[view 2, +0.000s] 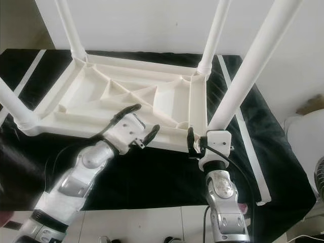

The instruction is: Building children table

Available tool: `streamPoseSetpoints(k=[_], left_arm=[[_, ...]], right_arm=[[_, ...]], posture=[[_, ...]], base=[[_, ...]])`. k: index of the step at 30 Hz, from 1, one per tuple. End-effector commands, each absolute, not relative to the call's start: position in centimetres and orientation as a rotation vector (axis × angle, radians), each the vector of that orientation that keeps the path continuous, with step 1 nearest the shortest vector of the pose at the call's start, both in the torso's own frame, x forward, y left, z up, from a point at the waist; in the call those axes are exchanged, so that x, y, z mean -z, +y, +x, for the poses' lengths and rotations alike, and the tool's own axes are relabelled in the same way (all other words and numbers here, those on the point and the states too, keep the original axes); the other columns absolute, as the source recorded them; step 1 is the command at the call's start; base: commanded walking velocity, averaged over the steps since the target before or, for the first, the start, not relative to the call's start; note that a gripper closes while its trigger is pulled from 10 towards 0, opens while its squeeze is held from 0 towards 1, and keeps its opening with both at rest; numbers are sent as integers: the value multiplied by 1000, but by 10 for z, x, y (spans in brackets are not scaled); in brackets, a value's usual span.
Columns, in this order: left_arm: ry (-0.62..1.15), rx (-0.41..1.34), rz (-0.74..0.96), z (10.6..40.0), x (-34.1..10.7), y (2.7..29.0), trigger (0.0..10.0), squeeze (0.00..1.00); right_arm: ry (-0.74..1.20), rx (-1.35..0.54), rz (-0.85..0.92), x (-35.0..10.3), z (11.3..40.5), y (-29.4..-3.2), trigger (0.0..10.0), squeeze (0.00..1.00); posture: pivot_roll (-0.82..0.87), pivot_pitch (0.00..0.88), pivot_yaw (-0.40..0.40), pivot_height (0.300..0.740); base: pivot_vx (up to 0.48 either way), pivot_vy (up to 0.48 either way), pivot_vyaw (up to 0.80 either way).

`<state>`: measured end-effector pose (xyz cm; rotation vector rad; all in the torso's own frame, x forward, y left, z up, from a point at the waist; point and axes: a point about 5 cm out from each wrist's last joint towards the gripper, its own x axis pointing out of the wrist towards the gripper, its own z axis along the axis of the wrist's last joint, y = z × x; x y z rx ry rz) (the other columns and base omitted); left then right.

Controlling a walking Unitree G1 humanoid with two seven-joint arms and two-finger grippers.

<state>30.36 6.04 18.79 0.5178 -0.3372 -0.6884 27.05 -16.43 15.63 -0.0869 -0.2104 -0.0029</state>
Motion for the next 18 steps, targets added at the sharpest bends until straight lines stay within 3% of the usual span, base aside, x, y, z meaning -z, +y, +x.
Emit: streamPoseSetpoints(k=[1,2,3,4,18], left_arm=[[-332,722,515,298,-186,56,0,0],[-326,729,520,298,-185,56,4510,0],[-322,735,523,298,-185,55,4510,0],[-319,738,527,297,-184,55,10000,0],[-312,845,479,287,-186,48,10000,0]], right_arm=[[-202,-10,-99,-153,270,-167,10000,0],[-204,-15,-102,-153,269,-167,10000,0],[-206,-18,-104,-153,269,-168,10000,0],[-210,-24,-111,-154,269,-169,10000,0],[-247,-159,-157,-165,271,-184,10000,0]], posture=[[-93,137,-33,740],[-95,135,-32,740],[-95,135,-32,740],[-97,133,-32,740],[-110,121,-26,740]], base=[[0,0,0],[0,0,0],[0,0,0],[0,0,0],[0,0,0]])
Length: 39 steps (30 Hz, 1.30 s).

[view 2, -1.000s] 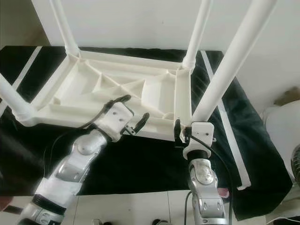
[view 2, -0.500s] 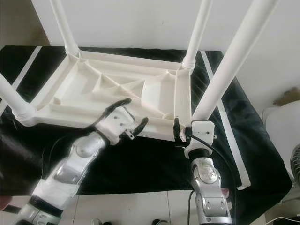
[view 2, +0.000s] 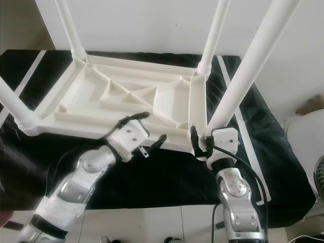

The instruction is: Building children table

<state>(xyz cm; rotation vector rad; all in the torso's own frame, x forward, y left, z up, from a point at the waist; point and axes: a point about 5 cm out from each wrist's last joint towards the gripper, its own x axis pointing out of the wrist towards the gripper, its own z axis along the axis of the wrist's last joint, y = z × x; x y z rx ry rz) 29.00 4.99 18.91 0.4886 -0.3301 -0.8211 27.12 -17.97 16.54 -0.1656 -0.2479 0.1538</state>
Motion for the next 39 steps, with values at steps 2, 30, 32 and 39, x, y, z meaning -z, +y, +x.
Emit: streamPoseSetpoints(k=[2,30,32,39], left_arm=[[-312,850,487,286,-186,47,10000,0],[-317,822,515,291,-190,46,10000,0],[-317,822,509,291,-189,44,10000,0],[-313,856,505,288,-187,40,10000,0]], right_arm=[[-243,-199,-174,-166,273,-189,10000,0],[-141,-197,-108,-160,290,-210,10000,0],[-146,-128,-95,-163,288,-210,10000,0],[-134,102,-21,-158,275,-193,10000,0]], posture=[[-112,122,-26,740],[-154,159,-51,740],[-185,165,-46,740],[-251,171,-24,740]], base=[[0,0,0],[0,0,0],[0,0,0],[0,0,0]])
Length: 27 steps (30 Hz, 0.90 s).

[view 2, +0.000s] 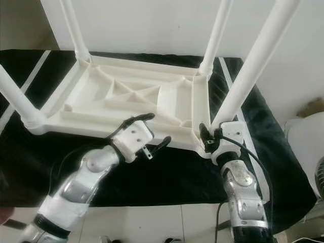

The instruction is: Building children table

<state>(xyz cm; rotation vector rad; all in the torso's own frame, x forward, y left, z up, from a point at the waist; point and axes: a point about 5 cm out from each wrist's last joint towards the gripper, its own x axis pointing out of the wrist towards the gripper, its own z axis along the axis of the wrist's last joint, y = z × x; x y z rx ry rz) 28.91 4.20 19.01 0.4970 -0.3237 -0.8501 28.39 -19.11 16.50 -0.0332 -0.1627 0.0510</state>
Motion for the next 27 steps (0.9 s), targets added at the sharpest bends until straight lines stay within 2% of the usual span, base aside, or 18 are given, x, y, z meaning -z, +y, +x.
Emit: streamPoseSetpoints(k=[1,4,7,12,13,14,15,16,27], left_arm=[[-313,856,505,288,-187,40,10000,0],[-311,863,508,289,-186,40,10000,0],[-312,871,515,290,-187,39,10000,0],[-312,873,516,291,-186,39,10000,0],[-311,874,517,291,-186,39,10000,0],[-311,874,517,291,-186,39,10000,0],[-311,873,518,290,-186,40,10000,0],[-310,871,519,290,-186,40,10000,0],[-299,849,521,292,-186,46,10000,0]], right_arm=[[-134,102,-21,-158,275,-193,10000,0],[-126,158,10,-155,271,-181,10000,0],[-111,201,73,-151,268,-158,10000,0],[-114,203,60,-152,268,-154,10000,0],[-118,204,64,-153,268,-155,10000,55],[-118,204,64,-153,268,-155,10000,55],[-117,205,64,-153,267,-156,10000,765],[-120,194,70,-153,267,-156,10000,1000],[-162,82,49,-162,265,-149,10000,1000]], posture=[[-251,171,-24,740],[-251,168,-20,740],[-251,160,-12,740],[-252,159,-10,740],[-251,161,-11,740],[-251,161,-11,740],[-252,162,-11,740],[-253,166,-12,740],[-216,176,-5,740]], base=[[0,0,0],[0,0,0],[0,0,0],[0,0,0],[0,0,0],[0,0,0],[0,0,0],[0,0,0],[0,0,0]])
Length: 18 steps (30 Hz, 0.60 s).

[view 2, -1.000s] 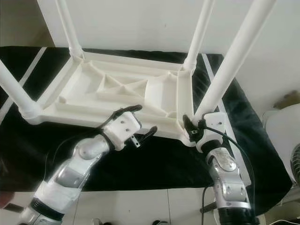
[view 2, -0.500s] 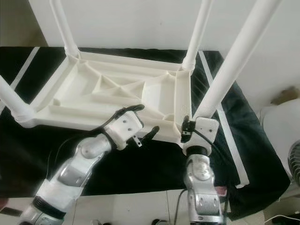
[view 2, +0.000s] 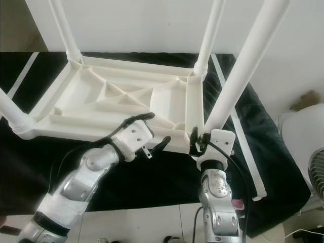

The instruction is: Building children table

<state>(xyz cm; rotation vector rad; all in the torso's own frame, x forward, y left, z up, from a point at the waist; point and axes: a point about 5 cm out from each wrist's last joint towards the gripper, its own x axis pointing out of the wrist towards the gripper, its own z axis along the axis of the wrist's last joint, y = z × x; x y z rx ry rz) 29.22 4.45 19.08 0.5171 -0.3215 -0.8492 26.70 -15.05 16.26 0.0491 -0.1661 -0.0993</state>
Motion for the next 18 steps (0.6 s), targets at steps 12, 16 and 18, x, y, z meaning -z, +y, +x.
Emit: streamPoseSetpoints(k=[12,16,18], left_arm=[[-302,832,549,292,-192,54,10000,0],[-298,830,544,291,-191,54,10000,0],[-297,830,543,291,-191,54,10000,0]], right_arm=[[-207,-130,-4,-176,276,-161,10000,1000],[-214,-184,-41,-179,276,-166,10000,0],[-216,-200,-54,-179,276,-167,10000,0]], posture=[[-146,189,5,740],[-142,192,-3,740],[-143,191,-3,740]], base=[[0,0,0],[0,0,0],[0,0,0]])
